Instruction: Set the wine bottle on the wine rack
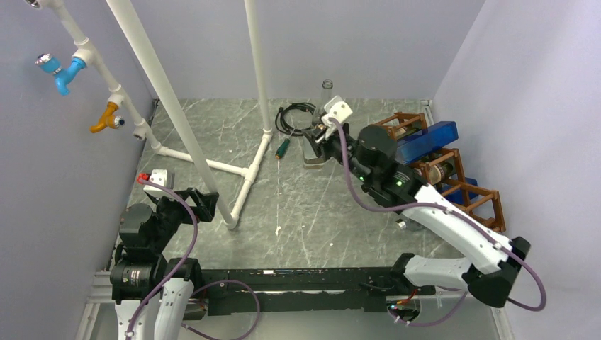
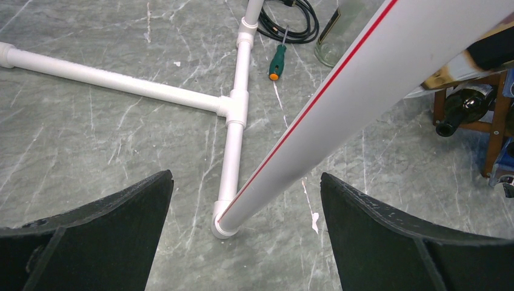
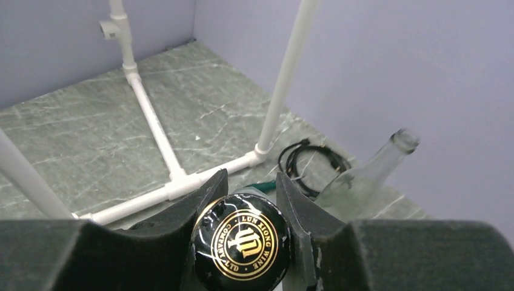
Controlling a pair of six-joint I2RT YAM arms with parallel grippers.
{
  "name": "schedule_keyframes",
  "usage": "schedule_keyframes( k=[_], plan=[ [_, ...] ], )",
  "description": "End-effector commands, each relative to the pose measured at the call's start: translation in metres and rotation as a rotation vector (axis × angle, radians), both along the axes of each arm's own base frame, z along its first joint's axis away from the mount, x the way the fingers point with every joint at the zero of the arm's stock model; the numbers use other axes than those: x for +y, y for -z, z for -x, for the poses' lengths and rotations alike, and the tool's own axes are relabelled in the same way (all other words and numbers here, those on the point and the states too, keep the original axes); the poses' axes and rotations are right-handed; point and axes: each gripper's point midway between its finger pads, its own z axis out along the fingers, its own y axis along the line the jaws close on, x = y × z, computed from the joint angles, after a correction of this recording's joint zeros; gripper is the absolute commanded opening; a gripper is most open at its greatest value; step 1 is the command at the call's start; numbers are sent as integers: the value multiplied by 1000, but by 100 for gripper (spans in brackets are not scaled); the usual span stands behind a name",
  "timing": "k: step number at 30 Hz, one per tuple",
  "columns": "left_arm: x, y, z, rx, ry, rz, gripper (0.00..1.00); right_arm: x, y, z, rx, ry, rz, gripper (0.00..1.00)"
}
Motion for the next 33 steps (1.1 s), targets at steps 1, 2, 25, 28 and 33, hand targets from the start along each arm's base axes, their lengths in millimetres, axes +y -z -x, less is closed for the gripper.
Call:
schedule_keyframes(
  k=[1,2,25,28,33],
  plan=[
    [-2,-16,-1,-54,13,8,97,-21,-89,32,-303,-78,-49,0],
    [-2,-16,0,-56,13,7,97,-26,-96,38,-327,-87,-41,0],
    [-4,-15,-1,-54,26,8,96,-153,-174,117,-715,68,134,0],
    [-4,-16,-1,-59,25,9,96,-175,-178,121,-740,137,172,0],
    [-5,-15,-2,-51,28,9,96,-206,-169,115,-718,263,311,0]
  ],
)
